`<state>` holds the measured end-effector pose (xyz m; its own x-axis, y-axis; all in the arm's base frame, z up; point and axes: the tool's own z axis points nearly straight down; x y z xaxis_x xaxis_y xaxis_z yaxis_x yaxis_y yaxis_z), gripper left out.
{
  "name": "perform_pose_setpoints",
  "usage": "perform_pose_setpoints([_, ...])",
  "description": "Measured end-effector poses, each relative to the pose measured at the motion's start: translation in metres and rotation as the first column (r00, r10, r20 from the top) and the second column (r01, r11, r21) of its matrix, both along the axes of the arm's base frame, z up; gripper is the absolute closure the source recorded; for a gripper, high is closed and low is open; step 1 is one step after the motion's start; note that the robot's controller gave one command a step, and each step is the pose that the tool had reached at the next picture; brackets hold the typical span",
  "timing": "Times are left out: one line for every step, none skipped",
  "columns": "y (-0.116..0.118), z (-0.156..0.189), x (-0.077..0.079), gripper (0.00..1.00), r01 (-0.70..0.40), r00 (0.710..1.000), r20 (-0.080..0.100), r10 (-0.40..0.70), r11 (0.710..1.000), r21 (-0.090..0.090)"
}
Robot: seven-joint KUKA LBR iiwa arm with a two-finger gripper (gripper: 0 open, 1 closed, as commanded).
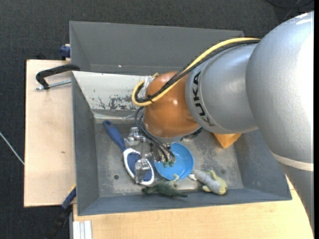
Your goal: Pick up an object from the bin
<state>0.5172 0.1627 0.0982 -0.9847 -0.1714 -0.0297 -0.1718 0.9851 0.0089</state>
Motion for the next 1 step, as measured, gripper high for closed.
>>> perform_pose_setpoints([0.0125, 0.1294, -0.0093, 1.0, -0.209, 0.978, -0.014, 0.209, 0.978, -0.011])
